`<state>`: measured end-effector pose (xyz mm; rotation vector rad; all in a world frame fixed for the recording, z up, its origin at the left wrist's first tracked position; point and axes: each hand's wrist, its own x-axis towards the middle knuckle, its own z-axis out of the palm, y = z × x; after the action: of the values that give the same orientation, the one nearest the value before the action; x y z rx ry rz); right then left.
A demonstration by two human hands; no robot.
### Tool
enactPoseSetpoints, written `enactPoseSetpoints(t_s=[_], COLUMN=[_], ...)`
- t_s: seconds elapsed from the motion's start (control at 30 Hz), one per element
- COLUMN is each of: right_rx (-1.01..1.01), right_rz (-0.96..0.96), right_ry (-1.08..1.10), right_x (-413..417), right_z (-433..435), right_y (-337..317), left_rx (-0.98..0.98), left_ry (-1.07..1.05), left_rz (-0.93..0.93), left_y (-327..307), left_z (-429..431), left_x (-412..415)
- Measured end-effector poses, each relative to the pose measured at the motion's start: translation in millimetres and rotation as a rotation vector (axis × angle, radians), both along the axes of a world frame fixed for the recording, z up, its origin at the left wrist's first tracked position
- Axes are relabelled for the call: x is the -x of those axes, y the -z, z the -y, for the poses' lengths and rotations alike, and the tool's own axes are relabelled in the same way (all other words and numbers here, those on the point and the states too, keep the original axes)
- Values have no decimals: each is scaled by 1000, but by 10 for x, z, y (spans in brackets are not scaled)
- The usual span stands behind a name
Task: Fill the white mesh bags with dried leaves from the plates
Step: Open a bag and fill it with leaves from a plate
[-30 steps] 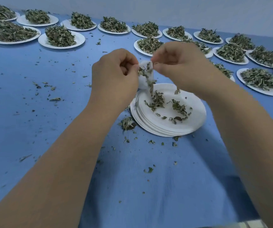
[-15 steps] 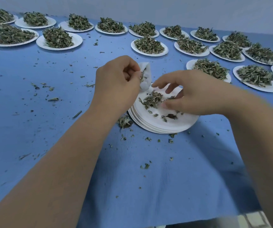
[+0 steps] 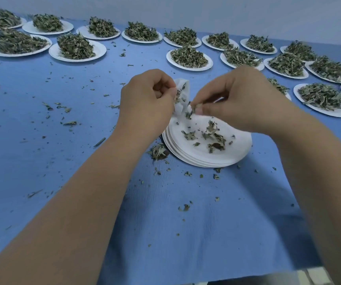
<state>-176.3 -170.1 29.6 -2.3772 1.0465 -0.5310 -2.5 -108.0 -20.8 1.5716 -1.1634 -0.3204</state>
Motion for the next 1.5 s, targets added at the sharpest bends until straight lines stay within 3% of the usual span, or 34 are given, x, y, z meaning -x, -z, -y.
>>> enactPoseSetpoints(t_s=[0.2, 0.33, 0.4, 0.47, 0.53, 0.7, 0.87, 0.93, 1.03, 1.13, 1.17, 1.23, 1.3, 1.37, 1.43, 1.5], right_rx=[-22, -256, -442, -760, -871, -412, -233, -77, -22, 119, 131, -69, -184, -40, 30, 90], right_rz=[250, 413, 510, 624, 652, 568, 465, 353, 219, 128, 153, 299, 334, 102, -351, -703], right_ry=[174, 262, 189, 46, -64, -6, -15, 30, 89, 120, 137, 116, 34, -132, -333, -394], right_x=[-364, -437, -429, -396, -367, -467, -553, -610, -688, -794, -812, -797, -713, -612, -579, -638], right_z=[44, 80, 88, 96, 116, 85, 145, 188, 256, 228, 216, 155, 68, 17, -108, -187], right_y=[124, 194, 194, 171, 168, 203, 176, 179, 179, 169, 172, 146, 111, 55, -9, -12], left_rx=[34, 17, 23, 46, 70, 68, 63, 47, 25, 68, 84, 101, 88, 72, 61, 58], left_ry=[139, 213, 174, 136, 116, 151, 265, 316, 406, 358, 323, 200, 27, -85, -108, -115], left_rz=[-102, -114, -127, -186, -210, -305, -623, -637, -629, -637, -660, -639, -484, -310, -204, -130], left_y=[-5, -15, -17, -24, -25, -54, -120, -131, -139, -160, -165, -160, -121, -106, -130, -159], left_z=[-5, -7, 3, 13, 19, 10, -21, -36, -59, -52, -57, -62, -69, -91, -124, -169], left_x=[9, 26, -14, -72, -111, -150, -244, -253, -230, -278, -310, -367, -406, -435, -461, -481])
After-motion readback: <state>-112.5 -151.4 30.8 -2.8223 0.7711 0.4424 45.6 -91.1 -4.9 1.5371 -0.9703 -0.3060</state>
